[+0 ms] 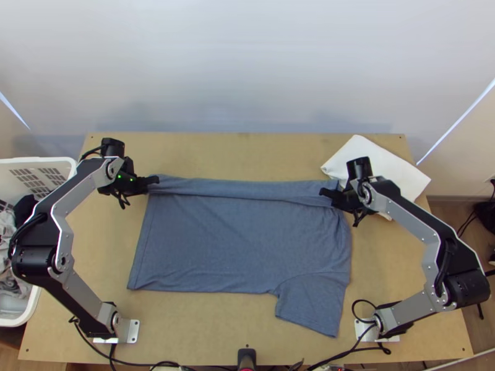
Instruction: Fold the t-shirt
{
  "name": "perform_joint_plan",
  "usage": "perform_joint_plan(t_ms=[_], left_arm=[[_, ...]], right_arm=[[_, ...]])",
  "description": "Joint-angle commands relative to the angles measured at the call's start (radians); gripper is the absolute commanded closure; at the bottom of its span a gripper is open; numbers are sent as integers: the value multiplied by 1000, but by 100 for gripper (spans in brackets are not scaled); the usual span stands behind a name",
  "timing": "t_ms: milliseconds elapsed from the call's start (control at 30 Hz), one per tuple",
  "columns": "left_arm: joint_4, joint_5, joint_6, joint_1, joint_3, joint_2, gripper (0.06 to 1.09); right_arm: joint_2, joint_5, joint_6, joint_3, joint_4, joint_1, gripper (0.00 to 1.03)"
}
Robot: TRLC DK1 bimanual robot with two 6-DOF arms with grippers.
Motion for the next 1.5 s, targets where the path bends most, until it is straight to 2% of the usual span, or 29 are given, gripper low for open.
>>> perform_joint_plan(t_ms=[0,367,400,433,467,500,533,600,667,767,833,867,933,1133,1200,1300,1367,1467], left_arm=[[-1,0,-5,-2,-32,-27,105],[-1,0,-13,-8,-90,-74,105],[5,0,-12,-8,-96,-79,100],[7,-1,-8,-8,-106,-90,83],[7,0,-8,-8,-118,-102,58],[5,0,-7,-8,-133,-114,32],[4,0,-2,-9,-144,-122,20],[5,-1,-2,-11,-161,-142,11],[19,0,-4,-5,-181,-174,11],[19,-1,-4,7,-195,-226,10],[13,0,2,17,-202,-274,11],[9,0,10,20,-210,-304,11],[-19,0,50,18,-224,-366,11],[-79,-1,107,40,-271,-485,11],[-82,-1,113,60,-290,-502,11],[-96,-1,117,69,-305,-528,11],[-106,0,117,67,-307,-539,11],[-120,0,116,64,-299,-544,11]], right_arm=[[-7,14,0,-78,78,4,100],[-39,83,-35,-134,168,4,99],[-47,92,-37,-134,168,2,91],[-61,92,-37,-136,165,4,76],[-84,92,-37,-142,159,5,63],[-108,92,-37,-148,159,8,56],[-128,92,-37,-151,159,8,51],[-176,92,-35,-154,147,8,46],[-232,92,-31,-165,136,7,39],[-332,92,-22,-159,82,7,36],[-403,91,49,-136,-19,7,23],[-436,89,113,-127,-91,8,21],[-508,91,204,-127,-203,30,21],[-683,71,345,-269,-487,137,21],[-702,20,356,-278,-634,168,19],[-785,-43,402,-272,-766,168,6],[-808,-94,382,-294,-786,153,5],[-762,-110,336,-303,-797,147,7]])
